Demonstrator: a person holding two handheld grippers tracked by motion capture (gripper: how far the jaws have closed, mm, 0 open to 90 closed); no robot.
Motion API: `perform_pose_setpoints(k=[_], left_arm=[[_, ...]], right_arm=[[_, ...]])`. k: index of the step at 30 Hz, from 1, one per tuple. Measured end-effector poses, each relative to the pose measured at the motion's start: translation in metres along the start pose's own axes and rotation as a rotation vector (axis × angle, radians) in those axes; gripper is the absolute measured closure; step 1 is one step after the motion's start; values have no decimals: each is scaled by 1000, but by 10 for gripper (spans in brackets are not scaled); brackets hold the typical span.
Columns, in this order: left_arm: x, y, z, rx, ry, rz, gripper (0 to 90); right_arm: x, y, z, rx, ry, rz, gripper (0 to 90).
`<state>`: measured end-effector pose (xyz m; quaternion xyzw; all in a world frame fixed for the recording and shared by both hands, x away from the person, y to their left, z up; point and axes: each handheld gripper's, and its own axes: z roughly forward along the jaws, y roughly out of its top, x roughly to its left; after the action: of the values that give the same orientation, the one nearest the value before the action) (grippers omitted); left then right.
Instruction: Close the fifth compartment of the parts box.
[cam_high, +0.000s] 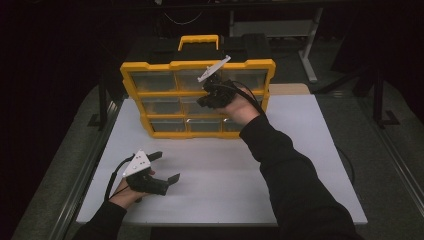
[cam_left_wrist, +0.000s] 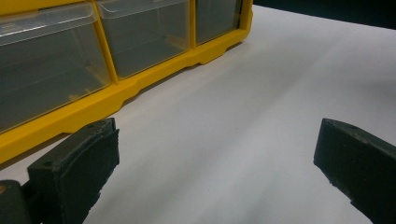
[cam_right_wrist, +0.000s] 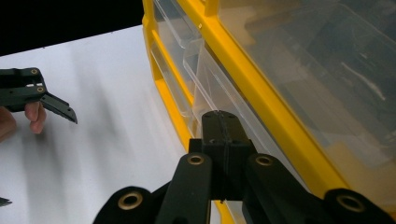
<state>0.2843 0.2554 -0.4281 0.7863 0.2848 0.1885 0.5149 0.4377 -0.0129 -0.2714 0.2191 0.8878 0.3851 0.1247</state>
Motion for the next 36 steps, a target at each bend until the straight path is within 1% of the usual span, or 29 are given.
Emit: perform_pose_setpoints(k=[3, 9, 18, 28, 32, 36], left_arm=[[0, 0, 1, 1, 0, 0, 0], [0, 1, 2, 3, 2, -1, 0], [-1, 0, 3, 11, 0, 4, 0], [0, -1, 2, 14, -2, 3, 0], [0, -1, 2, 16, -2, 4, 0], [0, -1, 2, 20, 0, 10, 0]], right_arm=[[1, 0, -1, 0, -1, 0, 890], [5, -3, -7, 1, 20, 8, 890], [10, -18, -12, 6, 43, 20, 887], [13, -44, -14, -12, 53, 62, 757], [13, -55, -14, -12, 53, 74, 671], [14, -66, -14, -23, 36, 92, 570]])
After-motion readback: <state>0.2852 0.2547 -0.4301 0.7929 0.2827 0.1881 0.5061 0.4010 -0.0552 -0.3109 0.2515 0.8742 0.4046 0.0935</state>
